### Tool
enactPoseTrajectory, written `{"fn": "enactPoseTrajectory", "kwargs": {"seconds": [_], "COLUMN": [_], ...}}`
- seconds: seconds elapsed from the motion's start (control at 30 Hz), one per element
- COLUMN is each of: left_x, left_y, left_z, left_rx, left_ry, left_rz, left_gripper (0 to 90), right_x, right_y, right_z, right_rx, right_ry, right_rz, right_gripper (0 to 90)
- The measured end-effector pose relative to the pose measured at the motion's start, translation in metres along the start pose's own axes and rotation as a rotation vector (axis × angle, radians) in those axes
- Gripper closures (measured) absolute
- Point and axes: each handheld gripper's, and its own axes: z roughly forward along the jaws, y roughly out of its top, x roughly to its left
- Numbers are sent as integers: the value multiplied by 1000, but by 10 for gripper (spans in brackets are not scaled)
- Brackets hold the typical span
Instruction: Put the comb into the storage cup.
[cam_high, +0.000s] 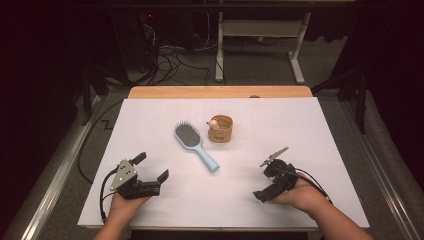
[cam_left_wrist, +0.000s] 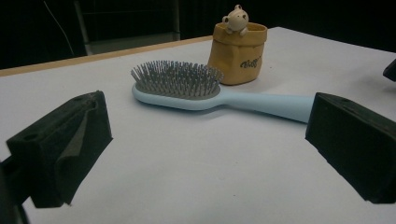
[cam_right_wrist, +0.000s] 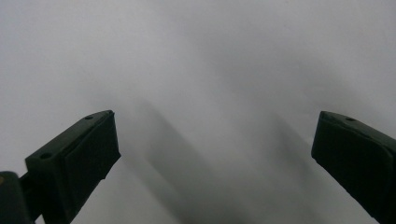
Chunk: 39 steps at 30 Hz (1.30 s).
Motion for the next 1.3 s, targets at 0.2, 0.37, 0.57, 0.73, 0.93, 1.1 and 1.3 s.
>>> {"fn": "enactPoseTrajectory", "kwargs": {"seconds": [0.2,0.37,0.57,0.73,0.93,1.1,1.3], "left_x": [0,1,0,0,0,1,1], "left_y": [0,0,0,0,0,0,0], "left_z": [0,0,0,0,-1,0,0], "left_rx": [-8,-8,-6,-11,-19,-22,-25], "left_ry": [-1,-2,-7,-8,-10,-13,-21], "left_rz": [3,4,7,8,3,0,-2], "left_gripper": [14,14,14,14,14,14,14], "right_x": [8,13,17,21,26,32,38], "right_y": [13,27,38,47,55,69,86], "right_z": [5,10,15,18,20,23,28], "right_rx": [33,49,70,63,63,41,8], "right_ry": [0,7,8,14,20,29,35], "right_rz": [-5,-29,-15,-33,-24,-32,-47], "right_gripper": [17,26,46,66,75,94,146]}}
